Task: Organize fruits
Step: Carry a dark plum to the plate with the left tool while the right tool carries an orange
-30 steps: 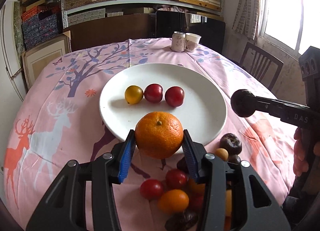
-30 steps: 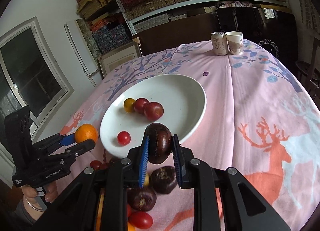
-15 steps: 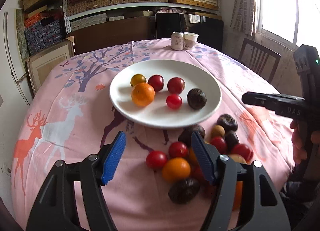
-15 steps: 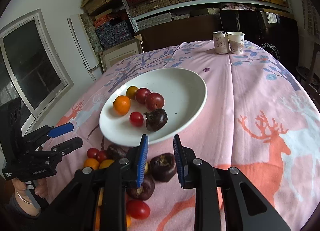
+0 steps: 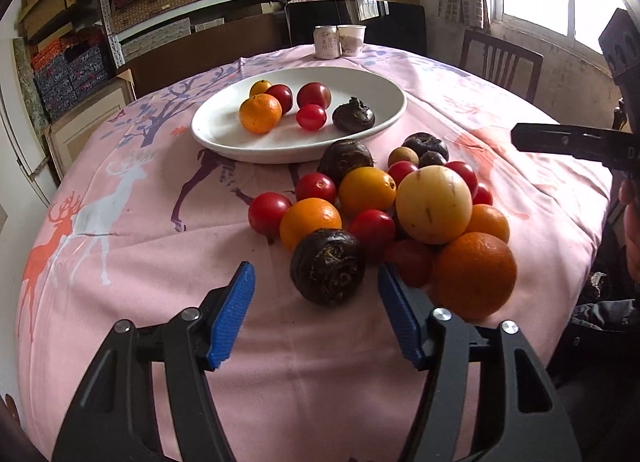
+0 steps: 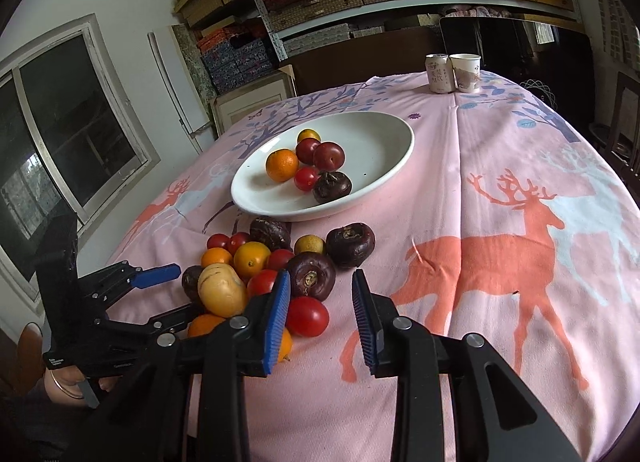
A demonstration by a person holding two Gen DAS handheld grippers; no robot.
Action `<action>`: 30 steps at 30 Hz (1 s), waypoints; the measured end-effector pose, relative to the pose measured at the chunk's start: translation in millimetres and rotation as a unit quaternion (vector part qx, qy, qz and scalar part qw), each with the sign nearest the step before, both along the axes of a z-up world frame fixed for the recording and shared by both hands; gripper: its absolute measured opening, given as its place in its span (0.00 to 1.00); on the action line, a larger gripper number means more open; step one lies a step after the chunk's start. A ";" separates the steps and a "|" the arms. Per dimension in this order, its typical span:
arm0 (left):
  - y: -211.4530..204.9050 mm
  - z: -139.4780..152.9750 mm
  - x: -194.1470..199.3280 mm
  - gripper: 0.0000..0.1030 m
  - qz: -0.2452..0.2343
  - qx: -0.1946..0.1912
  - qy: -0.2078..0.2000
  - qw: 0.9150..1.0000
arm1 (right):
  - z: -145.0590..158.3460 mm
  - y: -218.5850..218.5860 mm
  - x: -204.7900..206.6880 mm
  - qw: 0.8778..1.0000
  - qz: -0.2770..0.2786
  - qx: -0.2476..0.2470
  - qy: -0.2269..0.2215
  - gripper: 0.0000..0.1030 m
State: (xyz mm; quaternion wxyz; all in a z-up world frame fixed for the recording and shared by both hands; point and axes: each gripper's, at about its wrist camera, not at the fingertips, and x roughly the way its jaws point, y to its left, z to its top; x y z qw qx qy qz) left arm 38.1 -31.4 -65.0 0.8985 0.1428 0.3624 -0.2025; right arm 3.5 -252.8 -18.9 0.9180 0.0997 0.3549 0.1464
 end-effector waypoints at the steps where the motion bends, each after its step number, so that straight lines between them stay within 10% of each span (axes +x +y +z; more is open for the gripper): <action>1: -1.6 -3.1 4.4 0.50 0.000 -0.001 0.011 1.000 | -0.4 -1.0 -0.5 1.000 0.000 0.000 0.001 0.31; 3: -1.3 -8.3 8.6 0.34 -0.002 -0.020 0.030 0.999 | -3.0 -0.9 -2.8 1.000 0.004 -0.003 0.005 0.31; 16: 32.4 25.4 -19.8 0.34 0.021 -0.061 0.000 0.998 | -8.4 65.2 -39.1 0.986 0.161 -0.034 -0.021 0.32; 24: 35.9 20.3 -12.0 0.34 0.035 -0.063 0.016 0.997 | -26.2 105.8 -21.2 0.980 0.158 -0.123 -0.007 0.44; 30: 41.5 27.1 -12.5 0.34 0.036 -0.073 0.009 0.997 | -8.1 84.9 -22.7 0.986 0.154 -0.062 -0.012 0.38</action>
